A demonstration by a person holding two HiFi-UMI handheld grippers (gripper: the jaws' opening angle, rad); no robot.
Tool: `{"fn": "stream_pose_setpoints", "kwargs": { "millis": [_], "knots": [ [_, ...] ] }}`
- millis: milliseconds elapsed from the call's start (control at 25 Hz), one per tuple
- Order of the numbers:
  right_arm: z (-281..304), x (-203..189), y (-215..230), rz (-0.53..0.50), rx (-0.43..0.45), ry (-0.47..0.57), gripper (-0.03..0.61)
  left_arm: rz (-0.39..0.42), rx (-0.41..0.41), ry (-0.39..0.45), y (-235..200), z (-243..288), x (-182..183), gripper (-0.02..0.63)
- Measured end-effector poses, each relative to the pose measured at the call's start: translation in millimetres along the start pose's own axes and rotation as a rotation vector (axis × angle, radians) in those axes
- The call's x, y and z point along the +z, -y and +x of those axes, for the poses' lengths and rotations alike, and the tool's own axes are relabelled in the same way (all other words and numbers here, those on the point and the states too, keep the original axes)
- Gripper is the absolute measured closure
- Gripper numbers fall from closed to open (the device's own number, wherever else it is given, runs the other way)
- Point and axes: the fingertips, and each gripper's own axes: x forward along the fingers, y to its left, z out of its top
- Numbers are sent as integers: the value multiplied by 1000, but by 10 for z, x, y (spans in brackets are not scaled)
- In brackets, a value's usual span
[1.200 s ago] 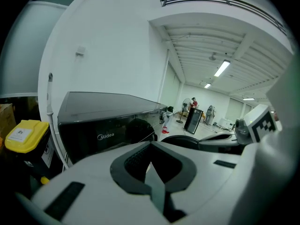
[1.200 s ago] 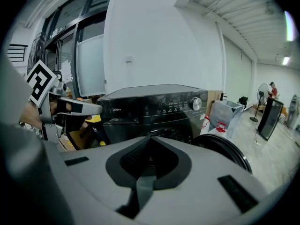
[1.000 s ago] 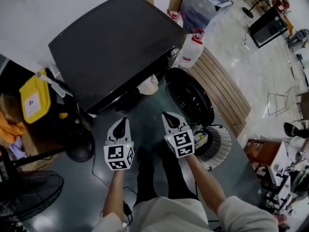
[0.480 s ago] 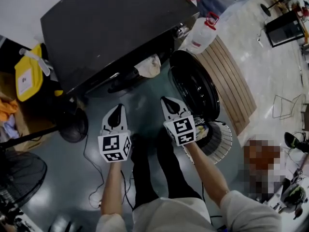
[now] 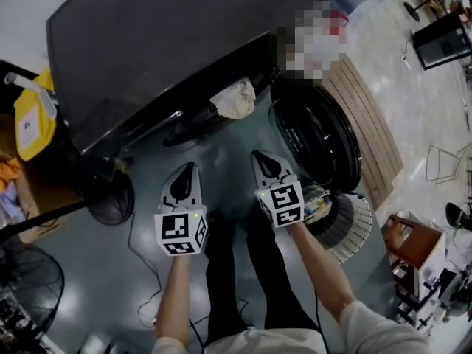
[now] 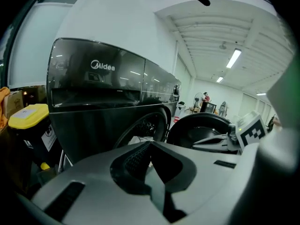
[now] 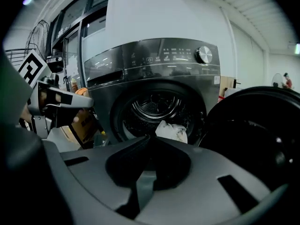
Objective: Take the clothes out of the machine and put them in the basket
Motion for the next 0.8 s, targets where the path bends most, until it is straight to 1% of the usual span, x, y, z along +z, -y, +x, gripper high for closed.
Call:
{"fn": "stream_pose_setpoints", "kwargs": {
  "millis": [160,320,560,800],
  "knots": [
    [265,-216,61,-27,-5,2,555,0,-7,12,-85,177,-177,595],
    [547,-355,158,2,-27,23,555,1,-19,10,-193,351,-359,595],
    [956,-492,331,-9,-58,47,555,6,-22,34,-293,629,-560,595],
    [1477,-601,611,-34,-85,66,554,21,-29,63,-375,967,-732,595]
  ]
}}
